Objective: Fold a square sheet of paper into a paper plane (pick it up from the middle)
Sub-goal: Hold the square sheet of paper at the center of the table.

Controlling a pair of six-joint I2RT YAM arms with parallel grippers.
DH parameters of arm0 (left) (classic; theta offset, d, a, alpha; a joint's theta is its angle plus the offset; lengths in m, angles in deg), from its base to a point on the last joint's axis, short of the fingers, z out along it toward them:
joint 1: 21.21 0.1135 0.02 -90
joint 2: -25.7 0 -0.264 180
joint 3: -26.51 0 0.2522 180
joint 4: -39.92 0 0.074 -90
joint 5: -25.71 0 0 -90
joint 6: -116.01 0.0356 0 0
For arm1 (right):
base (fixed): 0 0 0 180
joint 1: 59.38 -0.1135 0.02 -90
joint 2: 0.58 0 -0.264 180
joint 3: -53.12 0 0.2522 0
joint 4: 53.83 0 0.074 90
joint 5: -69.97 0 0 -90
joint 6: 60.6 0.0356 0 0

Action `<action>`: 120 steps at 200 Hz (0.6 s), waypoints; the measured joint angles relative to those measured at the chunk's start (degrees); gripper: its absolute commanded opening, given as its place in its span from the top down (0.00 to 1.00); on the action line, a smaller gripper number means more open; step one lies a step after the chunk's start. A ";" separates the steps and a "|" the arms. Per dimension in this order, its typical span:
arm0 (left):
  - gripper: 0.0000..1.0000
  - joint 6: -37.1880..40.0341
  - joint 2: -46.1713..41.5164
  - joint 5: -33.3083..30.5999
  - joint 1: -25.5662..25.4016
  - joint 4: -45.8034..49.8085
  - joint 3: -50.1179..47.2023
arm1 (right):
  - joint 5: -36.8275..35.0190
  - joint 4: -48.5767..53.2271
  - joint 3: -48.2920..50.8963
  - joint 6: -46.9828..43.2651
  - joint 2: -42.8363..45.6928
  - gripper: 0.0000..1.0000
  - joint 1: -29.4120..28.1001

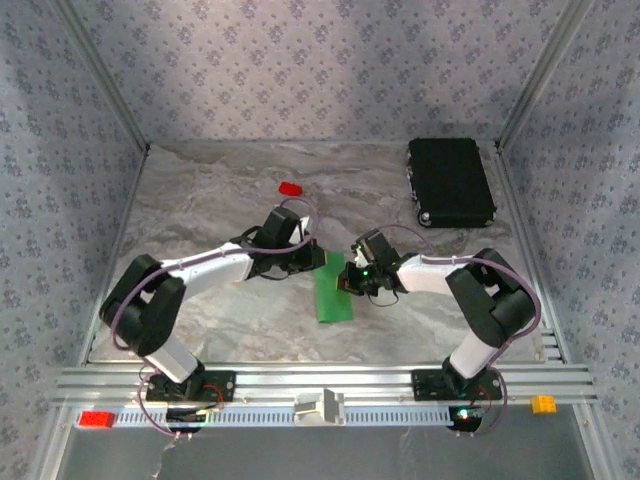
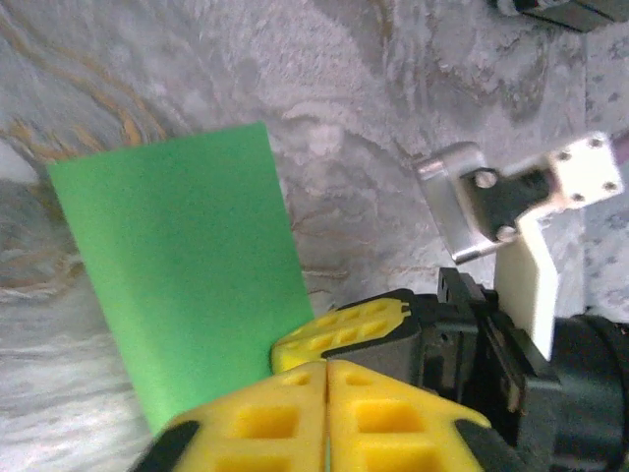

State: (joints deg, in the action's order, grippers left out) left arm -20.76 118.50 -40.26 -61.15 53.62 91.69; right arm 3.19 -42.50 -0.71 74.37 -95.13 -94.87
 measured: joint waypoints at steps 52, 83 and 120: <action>1.00 -2.23 6.29 6.95 0.33 -6.27 -1.68 | 0.00 0.00 0.00 0.22 0.00 0.96 0.00; 1.00 -2.34 7.30 7.72 0.59 -7.26 -2.49 | -0.02 0.00 0.00 0.33 0.00 0.96 0.00; 1.00 -2.01 8.07 7.67 0.96 -7.96 -4.94 | -0.02 0.00 0.00 0.59 0.00 0.96 0.00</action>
State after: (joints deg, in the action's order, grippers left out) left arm -22.77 126.56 -32.59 -60.19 45.67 86.75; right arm 3.17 -42.50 -0.71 74.96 -95.13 -94.87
